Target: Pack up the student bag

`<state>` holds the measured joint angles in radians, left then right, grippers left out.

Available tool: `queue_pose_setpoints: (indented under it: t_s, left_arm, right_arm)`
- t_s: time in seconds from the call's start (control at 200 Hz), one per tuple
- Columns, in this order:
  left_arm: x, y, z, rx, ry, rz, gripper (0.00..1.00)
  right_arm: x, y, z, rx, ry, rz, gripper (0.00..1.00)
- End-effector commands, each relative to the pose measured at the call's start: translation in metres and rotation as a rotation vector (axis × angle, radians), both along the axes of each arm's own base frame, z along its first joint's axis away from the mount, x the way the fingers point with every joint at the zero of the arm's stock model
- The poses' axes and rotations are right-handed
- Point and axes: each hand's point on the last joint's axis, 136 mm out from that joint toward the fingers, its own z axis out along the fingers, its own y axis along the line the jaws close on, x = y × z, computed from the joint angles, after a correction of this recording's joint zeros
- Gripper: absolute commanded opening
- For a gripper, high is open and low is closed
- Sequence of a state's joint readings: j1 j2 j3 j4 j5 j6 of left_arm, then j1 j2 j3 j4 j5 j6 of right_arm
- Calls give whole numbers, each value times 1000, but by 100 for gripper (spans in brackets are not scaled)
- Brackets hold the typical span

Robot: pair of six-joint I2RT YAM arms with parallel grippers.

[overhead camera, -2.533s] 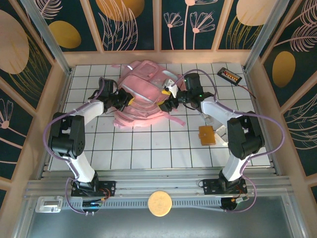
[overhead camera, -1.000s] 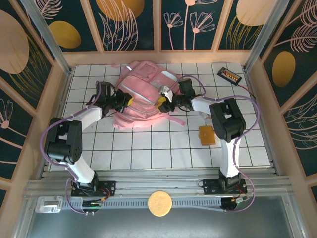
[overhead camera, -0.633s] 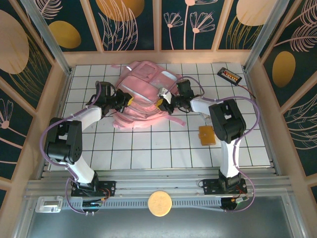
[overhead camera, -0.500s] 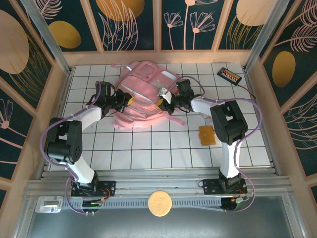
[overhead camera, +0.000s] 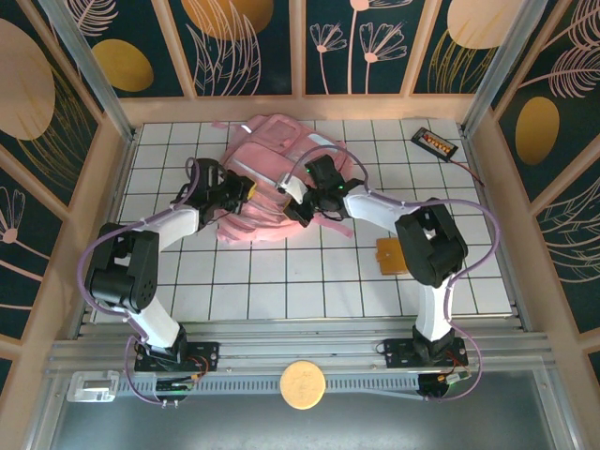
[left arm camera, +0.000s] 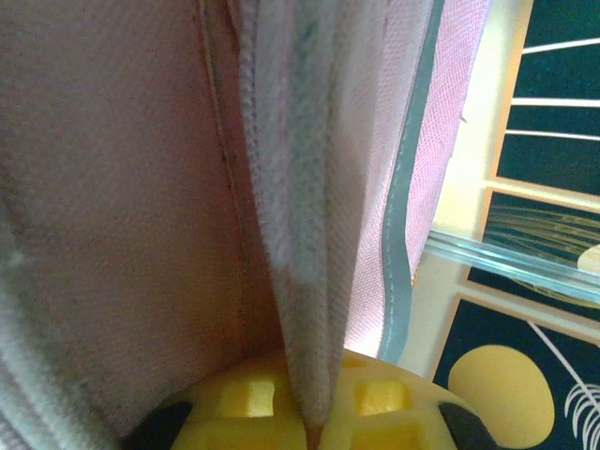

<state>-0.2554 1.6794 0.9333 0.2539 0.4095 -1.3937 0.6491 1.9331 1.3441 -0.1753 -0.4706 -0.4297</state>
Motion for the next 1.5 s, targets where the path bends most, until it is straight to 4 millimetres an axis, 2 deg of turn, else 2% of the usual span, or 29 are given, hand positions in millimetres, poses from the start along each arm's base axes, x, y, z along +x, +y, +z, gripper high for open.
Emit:
queue_pose_setpoints:
  t_s: [0.0,0.085,0.245,0.315,0.35,0.47,0.535,0.57,0.585,0.61,0.646,0.661,0.681,0.741,0.926,1.001,1.091,1.191,1.216,1.391,1.491]
  left_arm:
    - [-2,-32,40,-99,-113,-19,0]
    - [-9,-41,46,-112,-123,-19,0]
    - [-34,-65,51,-138,-120,-102,0]
    - [-45,-61,50,-105,-114,-122,31]
    - [-49,-56,48,-66,-115,-125,42]
    - [-62,-36,45,96,-115,-163,71]
    - [-65,-26,45,177,-116,-188,84]
    - [-66,-20,46,214,-119,-196,97]
    - [-65,-17,47,229,-122,-200,98]
    - [-65,-13,48,254,-124,-207,98]
    - [-63,-8,49,289,-131,-218,98]
    - [-64,-6,45,306,-126,-228,98]
    - [-58,-6,55,318,-151,-233,98]
    - [-51,-6,56,356,-161,-275,99]
    - [-24,-17,48,419,-155,-385,99]
    - [-18,-19,37,425,-140,-401,95]
    - [-16,-26,22,388,-122,-409,81]
    - [-15,-33,18,335,-134,-394,70]
    - [-14,-35,5,330,-108,-397,67]
    - [-19,-56,-3,266,-123,-390,39]
    - [-22,-65,0,209,-145,-368,37]
  right_arm:
    - [-3,30,37,68,36,-123,0]
    - [19,24,44,66,28,-290,0]
    - [36,4,52,63,-10,-426,0]
    - [38,-12,56,68,-22,-466,0]
    - [39,-21,59,73,-20,-485,0]
    - [34,-56,60,61,-15,-528,0]
    - [30,-75,59,52,-13,-548,0]
    - [29,-87,59,46,-12,-567,0]
    - [28,-93,58,43,-10,-573,0]
    - [27,-102,57,39,-6,-584,0]
    - [20,-106,56,38,-4,-574,0]
    - [24,-118,55,37,-1,-596,0]
    - [24,-123,55,34,2,-600,0]
    - [23,-138,50,16,8,-612,0]
    - [23,-162,40,-16,13,-645,0]
    - [21,-163,39,-10,26,-642,0]
    - [18,-159,36,1,50,-634,0]
    - [14,-157,31,-1,72,-628,0]
    - [12,-156,30,-1,75,-623,0]
    - [4,-149,23,-39,98,-587,0]
    - [2,-140,25,-41,101,-572,0]
